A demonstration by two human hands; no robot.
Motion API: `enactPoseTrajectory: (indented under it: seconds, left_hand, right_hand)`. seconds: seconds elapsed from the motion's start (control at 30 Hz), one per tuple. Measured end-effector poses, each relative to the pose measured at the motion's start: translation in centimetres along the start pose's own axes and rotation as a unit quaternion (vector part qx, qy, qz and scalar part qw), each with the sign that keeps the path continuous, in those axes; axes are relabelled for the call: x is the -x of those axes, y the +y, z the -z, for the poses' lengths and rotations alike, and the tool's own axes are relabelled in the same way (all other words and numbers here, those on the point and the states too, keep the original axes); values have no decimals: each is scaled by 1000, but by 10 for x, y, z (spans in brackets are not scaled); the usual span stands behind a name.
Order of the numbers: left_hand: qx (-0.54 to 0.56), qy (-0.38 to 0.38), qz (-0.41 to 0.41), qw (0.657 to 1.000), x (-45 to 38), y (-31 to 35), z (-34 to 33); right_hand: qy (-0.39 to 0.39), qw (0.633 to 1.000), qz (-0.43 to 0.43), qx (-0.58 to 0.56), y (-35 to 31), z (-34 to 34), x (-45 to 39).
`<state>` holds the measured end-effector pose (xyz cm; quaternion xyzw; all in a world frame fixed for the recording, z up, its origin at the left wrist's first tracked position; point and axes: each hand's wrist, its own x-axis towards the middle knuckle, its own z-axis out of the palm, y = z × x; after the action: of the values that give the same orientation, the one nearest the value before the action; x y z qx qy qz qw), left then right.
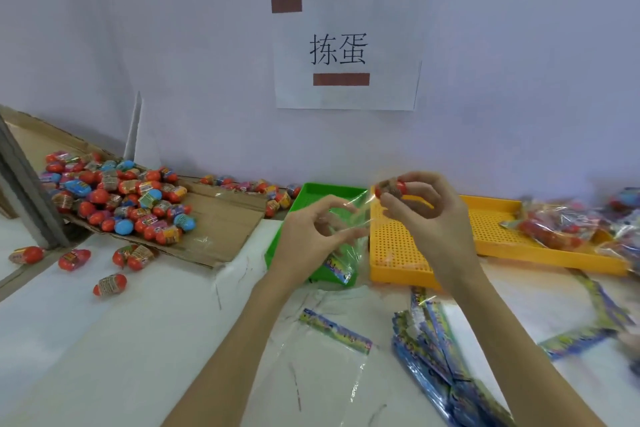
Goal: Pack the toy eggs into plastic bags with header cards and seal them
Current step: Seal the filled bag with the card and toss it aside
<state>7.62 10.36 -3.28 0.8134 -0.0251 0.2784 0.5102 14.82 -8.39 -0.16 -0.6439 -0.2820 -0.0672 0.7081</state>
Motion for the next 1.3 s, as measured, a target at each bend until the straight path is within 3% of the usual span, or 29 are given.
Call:
enactPoseTrajectory:
  seconds: [0.1,0.37,0.6,0.8,0.93,1.0,1.17,1.3]
  left_hand:
    - [-56,21,-24,998,0,5,-3]
    - [-204,73,-139,966,-1,13,-9]
    - [-281,117,-180,935,1,17,-13]
    - [-151,19,-113,982,4,26,-15]
    - [-106,19,-82,991,3,24,-16]
    - [-90,7,-66,994,3,23,-15]
    - [-17,-5,-7,1000,2,18,-17]
    - [38,-26,60,997,0,14,-12]
  right_hand:
    - [-47,997,21,53,0,3,5]
    - [-97,994,1,44,-4,1,9]
    - [-124,977,80,151,-2,-3,15]
    - [-128,950,157,236,-3,-10,19]
    - [-179,954,91,221,-7,-16,25]
    - [-183,946,109,246,-6,-17,26]
    - [-89,953,138,256,2,-10,21]
    - [-45,962,114,245,0,-14,18]
